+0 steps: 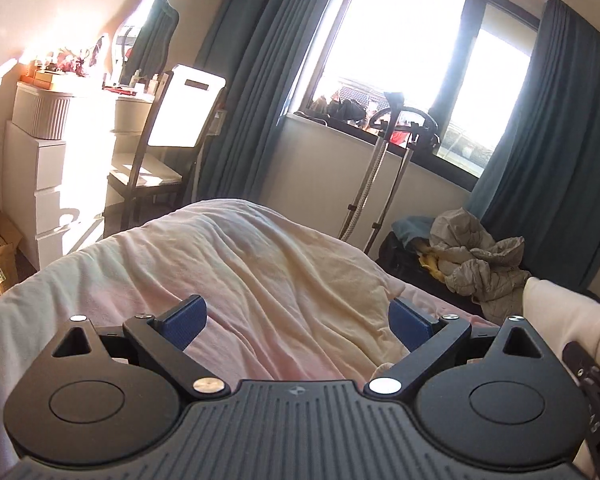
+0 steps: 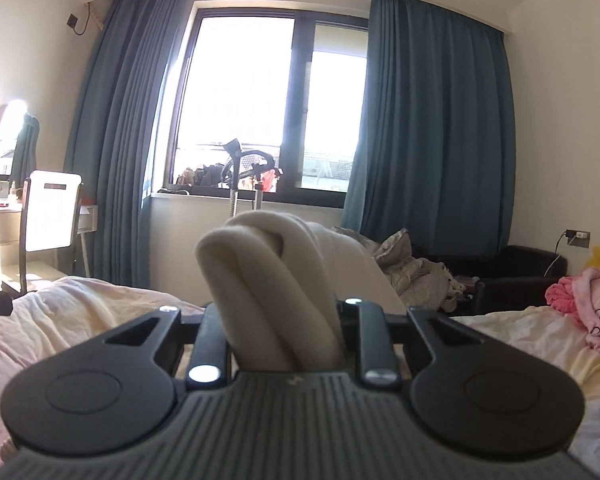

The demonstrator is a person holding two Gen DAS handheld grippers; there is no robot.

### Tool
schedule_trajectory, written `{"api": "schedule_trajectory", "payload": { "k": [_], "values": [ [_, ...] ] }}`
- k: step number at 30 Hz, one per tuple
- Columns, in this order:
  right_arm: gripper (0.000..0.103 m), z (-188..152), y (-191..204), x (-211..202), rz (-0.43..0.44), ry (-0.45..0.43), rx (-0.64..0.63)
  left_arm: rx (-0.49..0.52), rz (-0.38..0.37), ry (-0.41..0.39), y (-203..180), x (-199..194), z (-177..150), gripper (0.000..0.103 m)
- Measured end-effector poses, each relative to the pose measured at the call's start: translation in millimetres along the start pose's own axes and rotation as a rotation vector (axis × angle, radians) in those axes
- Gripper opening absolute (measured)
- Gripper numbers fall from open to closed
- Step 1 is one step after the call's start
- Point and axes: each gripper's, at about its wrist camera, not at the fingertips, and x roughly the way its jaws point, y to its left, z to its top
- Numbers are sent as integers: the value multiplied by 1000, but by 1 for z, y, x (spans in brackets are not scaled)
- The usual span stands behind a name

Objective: Fold clothes

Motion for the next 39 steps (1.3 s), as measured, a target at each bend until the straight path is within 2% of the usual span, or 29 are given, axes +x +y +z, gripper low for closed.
{"api": "schedule_trajectory", "payload": {
  "k": [3,7,9,13,15,19,23,27,30,33,37,39],
  "values": [
    [25,-30,63,9,137,75,-92,-47,22,-9,13,-3,4,98],
    [27,-61,97,11,200,132,-177,-37,8,12,13,1,3,98],
    [33,-71,108,12,229,155,-203,-39,-10,16,12,2,1,98],
    [45,-54,81,5,348,197,-187,-44,-93,48,6,5,-7,98],
    [59,-45,63,-10,429,208,-179,-11,-118,70,-1,6,-12,98],
    [63,-30,22,-49,531,208,-193,41,-195,120,-16,3,-21,98],
    [64,-14,-32,-75,499,219,-159,94,-220,169,-29,-1,-34,98],
    [65,-32,-93,-78,383,257,9,165,-86,241,-39,5,-55,98],
    [63,-49,-135,-78,299,293,146,113,-40,281,-32,7,-70,98],
    [55,-67,-145,-70,258,340,204,75,-14,296,-30,7,-75,98],
    [51,-84,-142,-55,282,410,230,109,23,282,-36,4,-75,98],
    [51,-95,-133,-57,287,443,201,101,28,285,-36,3,-76,98]
  ]
}}
